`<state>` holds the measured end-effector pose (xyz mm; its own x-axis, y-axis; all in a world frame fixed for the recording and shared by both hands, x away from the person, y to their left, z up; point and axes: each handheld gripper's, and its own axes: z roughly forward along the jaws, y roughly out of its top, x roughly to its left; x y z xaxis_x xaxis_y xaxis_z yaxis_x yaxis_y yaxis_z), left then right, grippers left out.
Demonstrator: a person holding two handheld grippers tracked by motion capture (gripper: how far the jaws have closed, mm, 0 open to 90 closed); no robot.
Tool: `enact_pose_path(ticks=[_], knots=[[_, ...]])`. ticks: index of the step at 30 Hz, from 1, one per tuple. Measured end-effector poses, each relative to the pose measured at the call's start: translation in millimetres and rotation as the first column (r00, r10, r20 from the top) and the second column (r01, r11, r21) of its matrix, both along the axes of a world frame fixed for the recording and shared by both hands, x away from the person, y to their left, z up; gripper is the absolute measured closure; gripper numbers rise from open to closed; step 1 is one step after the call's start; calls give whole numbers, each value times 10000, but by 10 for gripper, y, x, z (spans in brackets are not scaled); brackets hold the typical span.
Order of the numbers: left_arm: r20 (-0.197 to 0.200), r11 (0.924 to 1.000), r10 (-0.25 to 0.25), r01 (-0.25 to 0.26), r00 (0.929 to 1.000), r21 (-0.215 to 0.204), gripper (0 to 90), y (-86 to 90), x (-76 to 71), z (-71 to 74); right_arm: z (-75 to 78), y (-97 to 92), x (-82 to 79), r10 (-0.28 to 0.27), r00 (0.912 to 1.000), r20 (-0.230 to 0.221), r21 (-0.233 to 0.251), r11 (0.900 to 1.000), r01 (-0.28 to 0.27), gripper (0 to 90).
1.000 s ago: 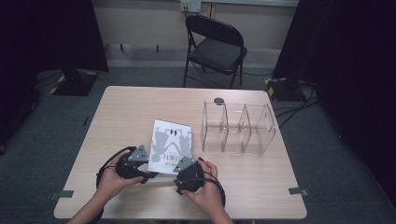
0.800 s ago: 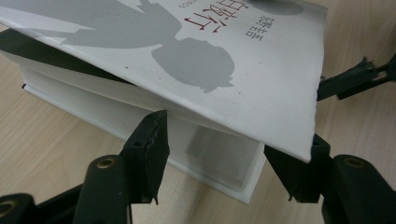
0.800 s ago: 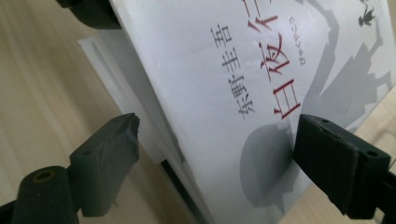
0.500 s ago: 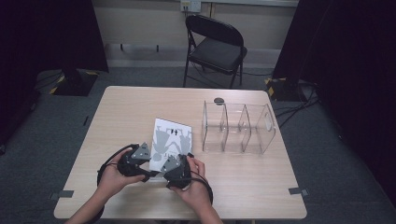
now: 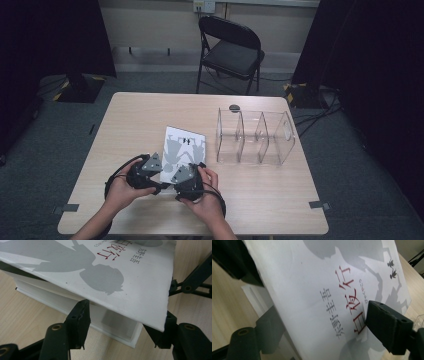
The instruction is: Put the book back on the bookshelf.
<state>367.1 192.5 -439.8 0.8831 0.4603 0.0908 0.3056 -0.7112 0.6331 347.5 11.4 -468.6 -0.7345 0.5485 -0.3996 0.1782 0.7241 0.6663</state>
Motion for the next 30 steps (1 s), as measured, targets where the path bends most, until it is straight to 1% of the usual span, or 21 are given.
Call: enact_pose_path(ticks=[4,6,7,8,9,10,11,12,13,14,15,16,17,18,20,23,24,27,28,29,30], knots=[[-28,10000,64,-64,10000,-35,400,-11,-4,0,0,32,7,-85,9999,132,-60,9999,85,197],[-17,10000,61,-61,10000,64,400,-5,-6,14,-2,26,1,-53,9998,200,-88,9999,55,215],[-17,10000,85,-85,10000,-24,401,-4,-4,7,-9,13,-3,13,9995,327,-89,10000,-10,240],[-33,10000,79,-79,10000,-7,400,3,0,12,-13,5,-16,142,9988,465,-140,9998,-135,273],[1,9997,74,-74,10000,-232,399,8,0,5,1,-5,-25,289,9981,542,-239,9993,-276,303],[106,9997,-12,15,9999,-238,399,22,2,9,26,-11,-32,333,9979,550,-294,9991,-317,331],[454,9987,-94,117,9989,-494,393,33,0,6,67,-18,-34,359,9981,507,-384,9987,-340,361],[932,9984,-38,91,9956,-562,350,47,-4,15,107,-24,-31,351,9985,421,-478,9983,-331,376],[1051,9995,-104,136,9944,-296,308,58,-7,28,135,-28,-26,388,9987,342,-590,9976,-367,390],[1321,9997,-232,229,9910,37,313,76,-6,20,158,-32,-23,443,9984,359,-656,9970,-419,407],[1452,9990,-241,184,9891,405,311,109,-3,2,186,-36,-21,405,9987,303,-705,9968,-383,420],[1409,9990,-211,151,9898,431,291,150,18,-45,221,-44,-15,412,9988,256,-734,9965,-392,436],[1177,9983,-190,124,9929,569,266,194,39,-94,259,-57,-13,354,9991,221,-691,9970,-338,453],[1142,9982,-219,153,9932,583,254,228,53,-157,303,-68,-5,331,9993,165,-707,9970,-319,467],[766,9975,-109,54,9970,707,223,282,91,-243,388,-97,12,282,9995,167,-717,9971,-270,503],[674,9985,218,-252,9975,494,211,360,144,-306,544,-151,49,78,9999,119,-601,9982,-71,546],[584,9985,228,-256,9980,480,198,375,156,-313,600,-171,65,19,10000,96,-564,9984,-14,558],[705,9979,287,-327,9971,562,186,351,152,-311,742,-227,107,-81,10000,11,-406,9991,81,584],[809,9978,275,-322,9963,575,183,334,151,-309,789,-235,116,-62,10000,-8,-465,9989,62,590],[864,9971,210,-272,9960,708,190,305,154,-313,811,-235,118,-96,9999,-49,-433,9990,94,593],[788,9974,173,-227,9967,682,181,273,159,-325,841,-234,124,-71,9999,-97,-427,9991,67,594]])
